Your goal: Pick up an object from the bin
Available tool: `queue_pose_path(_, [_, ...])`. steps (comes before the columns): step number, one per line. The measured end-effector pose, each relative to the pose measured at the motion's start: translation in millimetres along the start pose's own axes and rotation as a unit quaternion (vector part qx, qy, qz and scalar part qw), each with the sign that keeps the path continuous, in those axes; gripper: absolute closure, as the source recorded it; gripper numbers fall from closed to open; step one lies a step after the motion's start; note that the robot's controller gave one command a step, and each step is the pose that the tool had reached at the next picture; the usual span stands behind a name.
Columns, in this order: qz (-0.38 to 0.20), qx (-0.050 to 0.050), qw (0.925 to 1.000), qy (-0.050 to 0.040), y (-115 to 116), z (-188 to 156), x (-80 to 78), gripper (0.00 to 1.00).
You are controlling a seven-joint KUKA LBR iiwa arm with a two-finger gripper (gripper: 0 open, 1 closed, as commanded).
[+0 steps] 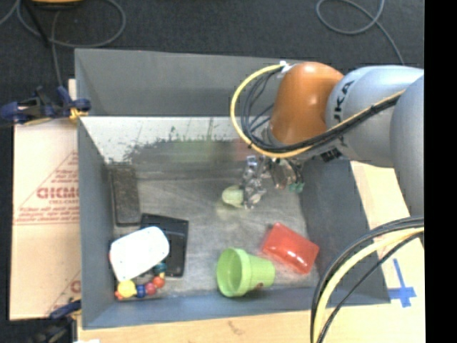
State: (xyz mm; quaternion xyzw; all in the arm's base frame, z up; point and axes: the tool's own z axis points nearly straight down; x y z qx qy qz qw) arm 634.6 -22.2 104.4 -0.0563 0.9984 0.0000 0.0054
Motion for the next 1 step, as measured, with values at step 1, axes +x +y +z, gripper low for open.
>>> queue_pose_path(1, [0.015, 0.000, 0.9999, 0.0021, 0.9, -8.3, 1.7, 1.00])
